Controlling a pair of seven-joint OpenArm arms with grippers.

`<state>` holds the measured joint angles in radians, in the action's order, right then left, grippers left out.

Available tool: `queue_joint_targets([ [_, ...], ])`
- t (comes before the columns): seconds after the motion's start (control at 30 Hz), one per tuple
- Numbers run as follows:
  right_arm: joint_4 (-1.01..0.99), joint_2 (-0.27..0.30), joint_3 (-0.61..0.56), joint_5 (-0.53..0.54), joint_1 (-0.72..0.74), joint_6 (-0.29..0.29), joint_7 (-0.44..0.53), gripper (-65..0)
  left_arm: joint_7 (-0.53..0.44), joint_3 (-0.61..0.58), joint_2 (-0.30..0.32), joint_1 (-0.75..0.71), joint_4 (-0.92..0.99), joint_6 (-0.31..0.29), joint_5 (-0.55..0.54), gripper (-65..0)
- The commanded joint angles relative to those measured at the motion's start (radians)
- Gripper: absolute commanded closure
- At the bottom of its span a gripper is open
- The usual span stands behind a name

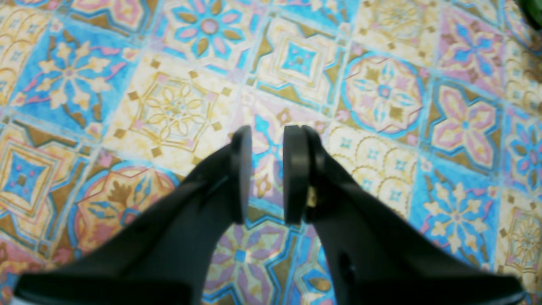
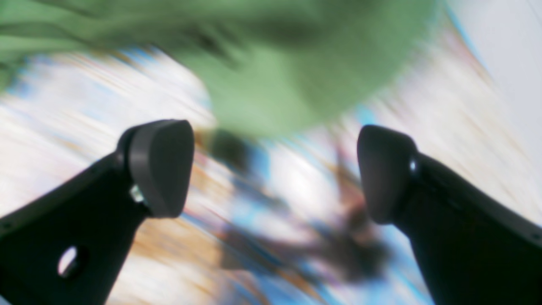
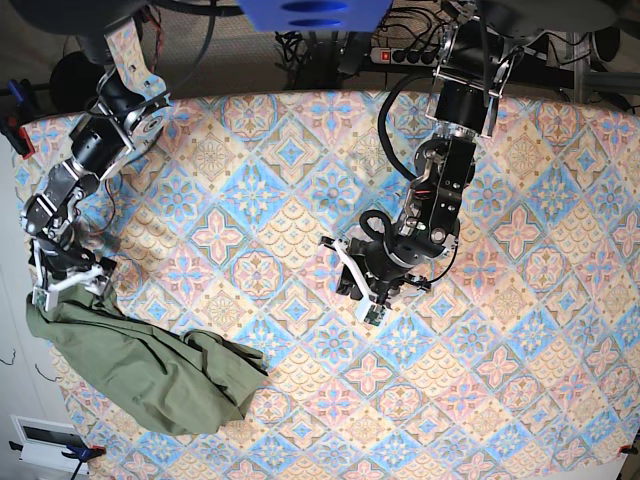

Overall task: Layout the t-shirt on the table in an organized manner, then fold the t-shirt properly
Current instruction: 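Lift the grasped shirt edge with the right gripper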

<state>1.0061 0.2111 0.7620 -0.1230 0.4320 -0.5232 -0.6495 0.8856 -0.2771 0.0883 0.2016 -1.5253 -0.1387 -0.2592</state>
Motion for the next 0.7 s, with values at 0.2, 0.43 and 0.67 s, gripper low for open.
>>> queue_joint_targets([
  [0.2, -0.165, 0.023, 0.083, 0.127, 0.058, 0.001, 0.038, -58.2, -0.021, 0.002, 0.026, 0.023, -0.021, 0.001, -0.004, -13.8],
  [0.43, -0.224, 0.024, 0.086, 0.127, 0.12, 0.001, 0.086, -58.2, -0.021, 0.003, 0.031, 0.023, -0.021, 0.001, -0.004, -13.8],
  [0.67, -0.226, 0.024, 0.086, 0.127, 0.12, 0.007, 0.087, -58.2, -0.021, 0.005, 0.032, 0.009, -0.022, 0.001, -0.004, -13.8],
])
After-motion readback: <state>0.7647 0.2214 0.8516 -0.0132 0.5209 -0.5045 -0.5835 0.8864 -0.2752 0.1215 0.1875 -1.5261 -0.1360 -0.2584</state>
